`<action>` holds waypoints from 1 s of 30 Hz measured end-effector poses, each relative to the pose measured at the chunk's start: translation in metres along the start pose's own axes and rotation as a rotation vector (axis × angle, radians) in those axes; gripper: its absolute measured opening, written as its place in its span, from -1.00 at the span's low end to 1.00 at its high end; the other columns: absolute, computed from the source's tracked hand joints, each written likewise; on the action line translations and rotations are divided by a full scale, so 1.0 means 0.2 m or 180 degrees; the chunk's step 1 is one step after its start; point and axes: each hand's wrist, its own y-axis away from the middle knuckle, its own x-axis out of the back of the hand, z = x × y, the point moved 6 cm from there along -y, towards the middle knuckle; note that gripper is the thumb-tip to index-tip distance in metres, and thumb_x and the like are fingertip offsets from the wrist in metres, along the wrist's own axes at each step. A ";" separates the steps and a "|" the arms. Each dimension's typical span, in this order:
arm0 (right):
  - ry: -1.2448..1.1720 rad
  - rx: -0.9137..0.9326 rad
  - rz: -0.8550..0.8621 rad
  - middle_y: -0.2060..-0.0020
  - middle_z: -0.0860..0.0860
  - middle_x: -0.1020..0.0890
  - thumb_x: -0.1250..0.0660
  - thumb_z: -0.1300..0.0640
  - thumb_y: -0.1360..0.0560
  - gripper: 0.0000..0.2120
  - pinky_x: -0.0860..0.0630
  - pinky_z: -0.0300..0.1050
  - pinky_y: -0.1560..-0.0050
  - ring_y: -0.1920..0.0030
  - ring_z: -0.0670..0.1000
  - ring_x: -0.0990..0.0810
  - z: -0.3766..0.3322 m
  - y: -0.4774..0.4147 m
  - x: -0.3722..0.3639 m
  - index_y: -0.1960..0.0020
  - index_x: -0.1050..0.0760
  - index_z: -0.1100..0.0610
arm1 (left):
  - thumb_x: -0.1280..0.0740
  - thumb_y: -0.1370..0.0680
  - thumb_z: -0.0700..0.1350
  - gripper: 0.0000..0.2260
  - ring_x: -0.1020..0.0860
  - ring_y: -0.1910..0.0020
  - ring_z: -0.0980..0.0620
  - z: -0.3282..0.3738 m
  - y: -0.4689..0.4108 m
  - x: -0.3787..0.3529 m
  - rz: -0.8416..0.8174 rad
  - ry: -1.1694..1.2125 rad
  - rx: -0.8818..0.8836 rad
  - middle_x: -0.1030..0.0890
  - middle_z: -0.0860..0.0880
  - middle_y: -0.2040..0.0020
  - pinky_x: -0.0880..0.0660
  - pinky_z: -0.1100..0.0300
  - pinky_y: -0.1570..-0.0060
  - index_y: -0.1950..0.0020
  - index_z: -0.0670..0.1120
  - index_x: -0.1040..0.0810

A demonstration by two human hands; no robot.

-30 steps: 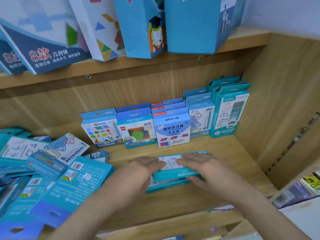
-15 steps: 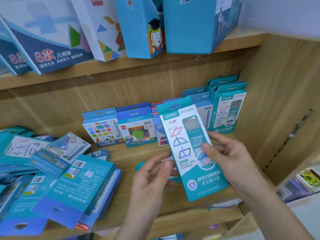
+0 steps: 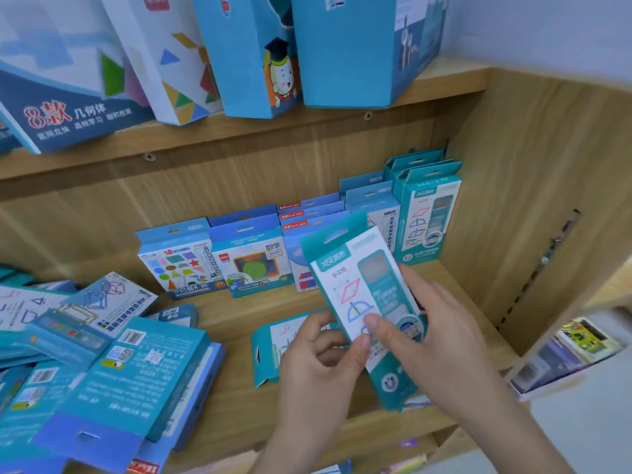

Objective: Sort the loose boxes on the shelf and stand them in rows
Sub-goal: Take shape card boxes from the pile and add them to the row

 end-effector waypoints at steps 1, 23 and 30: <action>0.0209 -0.0041 0.0015 0.07 -0.21 -0.50 -0.33 -0.24 -0.37 -0.46 -0.50 -0.10 0.11 0.01 -0.19 -0.48 0.02 0.01 0.01 -0.31 -0.27 -0.33 | -0.49 -0.42 -0.16 -0.75 -0.66 0.26 0.02 0.00 -0.01 -0.03 -0.0005 -0.0184 -0.0093 -0.70 0.00 0.19 -0.58 0.11 0.19 -0.03 0.00 -0.53; -0.0422 -0.0802 -0.0080 -0.26 -0.28 -0.33 -0.31 0.09 -0.53 -0.15 -0.31 -0.31 -0.12 -0.19 -0.20 -0.40 0.51 -0.23 0.04 -0.52 0.27 -0.14 | -0.31 -0.55 0.00 -0.72 -0.59 -0.03 -0.08 -0.08 -0.67 -0.66 -0.0468 -0.2956 -0.1147 -0.60 -0.10 -0.11 -0.55 0.01 0.03 -0.19 -0.10 -0.44; -0.0576 -0.0892 0.0025 -0.18 -0.21 -0.44 -0.21 0.02 -0.58 -0.28 -0.38 -0.23 0.00 -0.05 -0.12 -0.50 0.52 -0.36 0.04 -0.52 0.21 -0.18 | -0.25 -0.58 0.01 -0.77 -0.60 0.04 -0.21 -0.02 -0.75 -0.68 -0.0690 -0.4064 -0.1173 -0.63 -0.17 0.03 -0.48 0.05 0.14 -0.05 -0.14 -0.53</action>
